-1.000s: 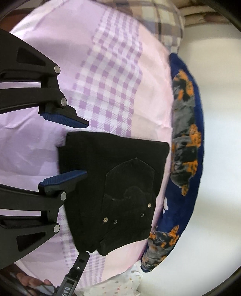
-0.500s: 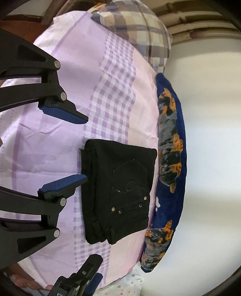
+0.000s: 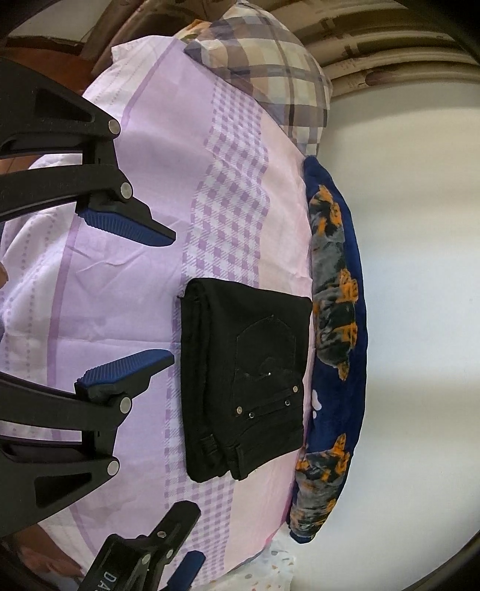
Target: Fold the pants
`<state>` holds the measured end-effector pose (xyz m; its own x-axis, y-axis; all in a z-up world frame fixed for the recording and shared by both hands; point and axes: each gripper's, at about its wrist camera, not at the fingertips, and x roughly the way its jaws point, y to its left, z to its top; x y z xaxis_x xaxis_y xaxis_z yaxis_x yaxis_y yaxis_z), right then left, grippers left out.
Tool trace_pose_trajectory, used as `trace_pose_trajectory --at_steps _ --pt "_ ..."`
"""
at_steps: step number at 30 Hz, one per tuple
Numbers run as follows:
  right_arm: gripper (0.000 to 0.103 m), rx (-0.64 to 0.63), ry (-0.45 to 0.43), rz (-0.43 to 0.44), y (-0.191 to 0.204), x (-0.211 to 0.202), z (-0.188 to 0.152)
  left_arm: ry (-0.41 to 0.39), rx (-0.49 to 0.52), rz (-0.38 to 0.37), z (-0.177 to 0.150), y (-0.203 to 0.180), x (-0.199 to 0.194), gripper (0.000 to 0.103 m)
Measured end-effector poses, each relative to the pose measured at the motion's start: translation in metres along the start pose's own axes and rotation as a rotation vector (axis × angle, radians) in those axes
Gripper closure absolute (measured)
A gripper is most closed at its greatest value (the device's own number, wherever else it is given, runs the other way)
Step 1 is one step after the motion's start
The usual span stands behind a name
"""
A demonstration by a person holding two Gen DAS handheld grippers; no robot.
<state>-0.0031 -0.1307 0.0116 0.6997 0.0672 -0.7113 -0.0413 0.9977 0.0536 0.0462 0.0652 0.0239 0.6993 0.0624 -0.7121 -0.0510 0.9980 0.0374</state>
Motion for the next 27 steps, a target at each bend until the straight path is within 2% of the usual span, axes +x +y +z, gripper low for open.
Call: trace_pose_trajectory --at_steps 15,27 --pt "0.002 -0.019 -0.013 -0.033 0.0048 -0.0006 -0.0007 0.007 -0.013 -0.001 -0.0042 0.0028 0.0007 0.044" --pt "0.002 -0.037 0.004 -0.024 0.0081 0.002 -0.0023 0.009 -0.013 -0.002 -0.0052 0.002 0.0003 0.044"
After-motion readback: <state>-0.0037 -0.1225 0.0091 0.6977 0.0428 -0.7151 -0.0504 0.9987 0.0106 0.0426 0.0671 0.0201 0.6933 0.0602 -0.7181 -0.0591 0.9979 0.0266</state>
